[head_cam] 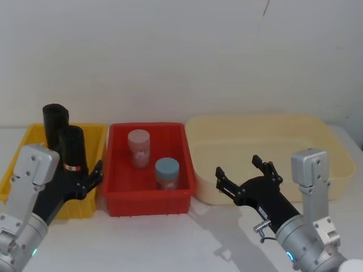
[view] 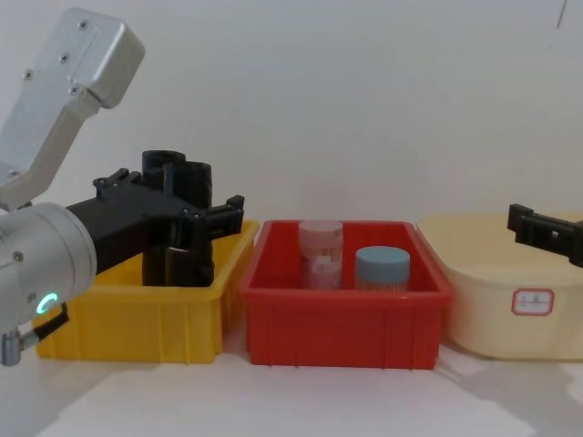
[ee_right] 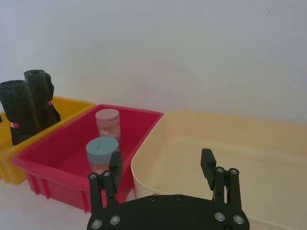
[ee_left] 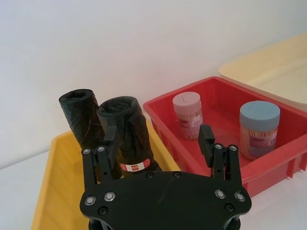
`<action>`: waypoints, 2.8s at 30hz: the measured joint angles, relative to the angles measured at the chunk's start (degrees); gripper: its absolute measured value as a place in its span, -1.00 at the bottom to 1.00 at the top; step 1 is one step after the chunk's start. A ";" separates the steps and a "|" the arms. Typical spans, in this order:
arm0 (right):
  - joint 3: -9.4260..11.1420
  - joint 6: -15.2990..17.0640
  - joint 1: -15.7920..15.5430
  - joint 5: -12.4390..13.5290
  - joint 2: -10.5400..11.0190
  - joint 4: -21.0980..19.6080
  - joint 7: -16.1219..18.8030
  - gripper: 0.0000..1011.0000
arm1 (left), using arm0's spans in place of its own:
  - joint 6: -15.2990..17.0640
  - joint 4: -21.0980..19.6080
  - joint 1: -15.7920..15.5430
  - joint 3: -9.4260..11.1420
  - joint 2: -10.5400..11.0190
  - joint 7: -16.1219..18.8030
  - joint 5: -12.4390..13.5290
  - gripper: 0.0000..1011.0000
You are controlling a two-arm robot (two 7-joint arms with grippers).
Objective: Pick up the garbage bag with the one hand and transfer it to the other hand.
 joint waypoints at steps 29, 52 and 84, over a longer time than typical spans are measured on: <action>0.00 0.00 0.00 0.00 0.00 0.00 0.00 0.98 | 0.34 -0.89 0.41 0.04 0.28 0.49 1.11 0.98; 0.00 0.00 0.00 0.00 0.00 0.00 0.00 0.98 | 1.76 -2.75 3.73 -2.74 -0.32 3.56 1.69 0.98; 0.00 0.00 0.00 0.00 0.00 0.00 0.00 0.98 | -4.49 14.62 -6.51 -3.74 -7.18 -4.58 -2.54 0.98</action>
